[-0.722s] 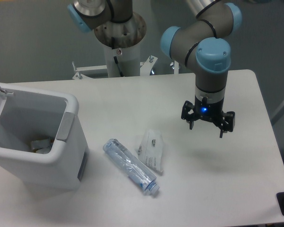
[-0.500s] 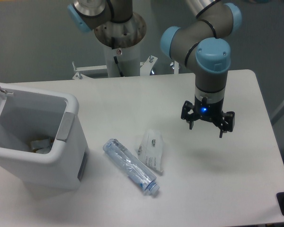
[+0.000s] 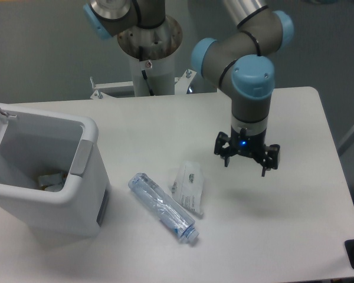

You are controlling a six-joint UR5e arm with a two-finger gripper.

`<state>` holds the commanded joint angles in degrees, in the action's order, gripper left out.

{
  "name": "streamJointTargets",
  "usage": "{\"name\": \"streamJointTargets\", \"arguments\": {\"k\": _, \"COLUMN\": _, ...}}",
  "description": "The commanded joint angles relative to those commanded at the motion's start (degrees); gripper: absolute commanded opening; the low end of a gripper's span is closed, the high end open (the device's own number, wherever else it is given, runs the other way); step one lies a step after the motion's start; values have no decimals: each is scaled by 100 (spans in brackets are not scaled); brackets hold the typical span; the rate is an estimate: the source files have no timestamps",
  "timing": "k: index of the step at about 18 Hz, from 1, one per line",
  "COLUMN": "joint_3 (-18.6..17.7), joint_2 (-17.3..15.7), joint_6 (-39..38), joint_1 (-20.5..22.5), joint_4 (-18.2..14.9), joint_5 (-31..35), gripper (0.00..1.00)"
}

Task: Place the trash in the trash can
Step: 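Move the gripper down over the crumpled white paper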

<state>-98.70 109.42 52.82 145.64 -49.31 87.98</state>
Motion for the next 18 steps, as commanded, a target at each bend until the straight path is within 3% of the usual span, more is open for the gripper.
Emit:
{"name": "streamJointTargets", "arguments": {"k": 5, "joint_3": -71, "joint_2": 237, "joint_6": -474, "joint_1": -343, "joint_4": 141, "joint_5": 9, "gripper": 100}}
{"name": "streamJointTargets", "arguments": {"k": 13, "joint_3": -185, "joint_2": 615, "joint_6": -475, "joint_1": -510, "joint_4": 167, "joint_5": 430, "gripper": 100}}
{"name": "streamJointTargets", "arguments": {"k": 18, "joint_3": -246, "joint_2": 660, "joint_6": -457, "joint_1": -537, "joint_4": 167, "joint_5": 448, "gripper": 100}}
